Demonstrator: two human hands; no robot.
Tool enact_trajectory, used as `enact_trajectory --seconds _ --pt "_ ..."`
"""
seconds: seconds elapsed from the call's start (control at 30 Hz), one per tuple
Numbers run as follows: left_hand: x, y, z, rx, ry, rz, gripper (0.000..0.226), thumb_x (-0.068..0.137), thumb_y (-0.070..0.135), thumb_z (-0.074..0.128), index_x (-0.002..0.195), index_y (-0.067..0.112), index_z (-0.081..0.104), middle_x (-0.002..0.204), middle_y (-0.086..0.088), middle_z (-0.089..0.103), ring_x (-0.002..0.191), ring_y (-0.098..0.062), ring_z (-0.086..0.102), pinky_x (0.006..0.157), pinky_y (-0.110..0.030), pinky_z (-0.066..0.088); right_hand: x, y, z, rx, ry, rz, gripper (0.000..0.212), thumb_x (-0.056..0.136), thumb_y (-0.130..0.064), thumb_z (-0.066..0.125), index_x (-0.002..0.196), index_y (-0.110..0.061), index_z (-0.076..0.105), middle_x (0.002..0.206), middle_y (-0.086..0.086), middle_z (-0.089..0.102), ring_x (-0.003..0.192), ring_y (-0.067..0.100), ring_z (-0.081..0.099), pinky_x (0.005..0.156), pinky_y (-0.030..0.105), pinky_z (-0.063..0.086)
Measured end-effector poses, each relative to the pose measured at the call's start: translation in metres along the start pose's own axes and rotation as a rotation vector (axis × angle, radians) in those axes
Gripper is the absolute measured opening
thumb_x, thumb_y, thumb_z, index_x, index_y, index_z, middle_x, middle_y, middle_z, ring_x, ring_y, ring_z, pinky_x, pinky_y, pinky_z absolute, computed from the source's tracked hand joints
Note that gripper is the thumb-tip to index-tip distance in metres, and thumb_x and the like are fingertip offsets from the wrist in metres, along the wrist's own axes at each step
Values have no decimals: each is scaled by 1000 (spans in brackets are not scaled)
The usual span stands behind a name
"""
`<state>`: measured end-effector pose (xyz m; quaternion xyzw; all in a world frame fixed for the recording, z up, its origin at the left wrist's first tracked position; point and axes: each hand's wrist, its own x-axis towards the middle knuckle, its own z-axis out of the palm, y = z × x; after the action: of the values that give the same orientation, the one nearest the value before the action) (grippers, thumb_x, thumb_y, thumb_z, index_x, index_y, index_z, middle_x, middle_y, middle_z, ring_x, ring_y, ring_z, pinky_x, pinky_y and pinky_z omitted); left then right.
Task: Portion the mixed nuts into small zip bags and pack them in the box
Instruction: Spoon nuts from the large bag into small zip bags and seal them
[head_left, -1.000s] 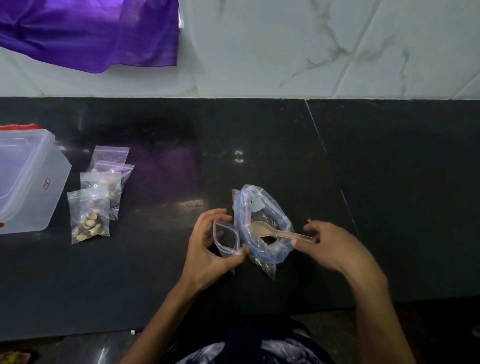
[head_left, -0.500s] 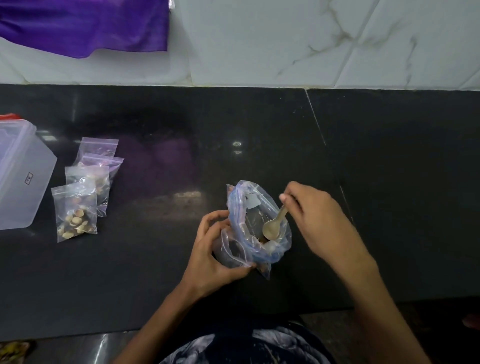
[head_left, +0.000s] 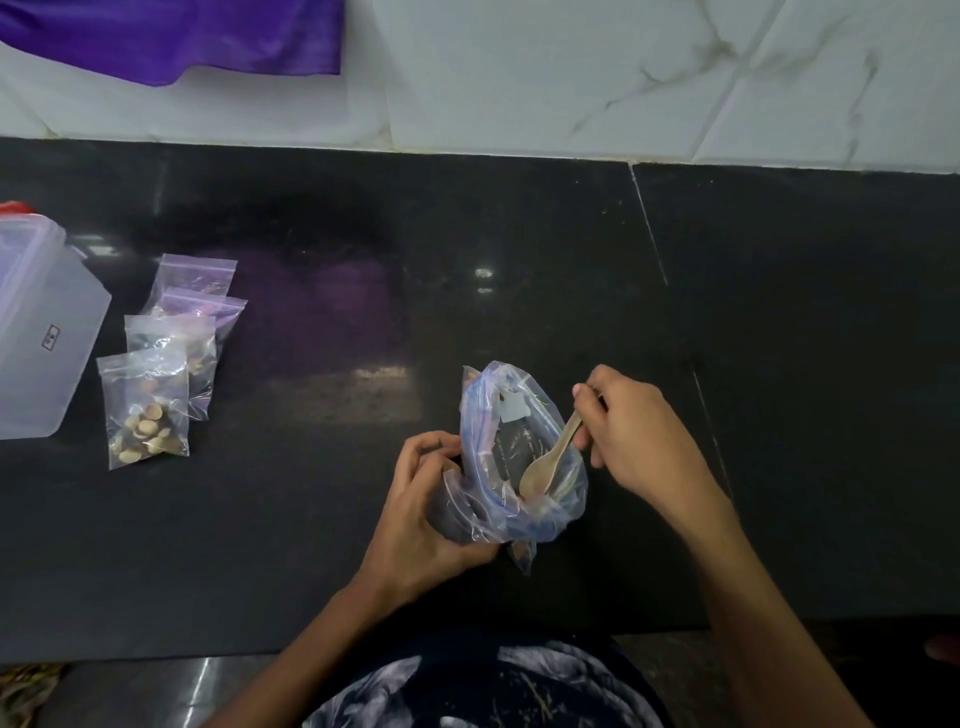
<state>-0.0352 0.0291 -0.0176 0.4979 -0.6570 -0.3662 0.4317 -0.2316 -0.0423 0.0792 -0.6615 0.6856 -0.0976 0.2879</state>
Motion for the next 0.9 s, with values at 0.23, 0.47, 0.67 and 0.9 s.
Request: enact_trajectory --seconds 0.23,0.47,0.67,0.9 --pt "-2 -2 1 35 -12 -16 64 56 41 84 105 9 61 124 -3 45 121 -4 43 97 -14 41 -7 9 24 319 156 144 25 99 -25 40 78 -16 50 61 1 64 38 4 53 43 12 41" --pt "1 2 0 11 22 0 60 56 39 84 106 18 58 122 -5 47 119 -2 44 96 -12 40 -16 3 34 386 355 34 25 100 -27 39 81 -14 49 62 1 61 45 9 54 45 27 46" --pt "2 5 0 20 50 2 64 56 37 84 110 12 60 120 -6 48 118 -3 45 96 -12 39 -25 0 25 88 297 -92 24 99 -30 38 82 -16 46 60 2 60 49 14 56 46 33 47" --pt "4 5 -3 7 3 -33 61 55 38 82 106 11 63 121 -3 45 120 -1 41 97 -10 38 -21 8 48 396 290 193 25 100 -25 39 80 -15 51 60 0 63 42 8 58 48 24 49"
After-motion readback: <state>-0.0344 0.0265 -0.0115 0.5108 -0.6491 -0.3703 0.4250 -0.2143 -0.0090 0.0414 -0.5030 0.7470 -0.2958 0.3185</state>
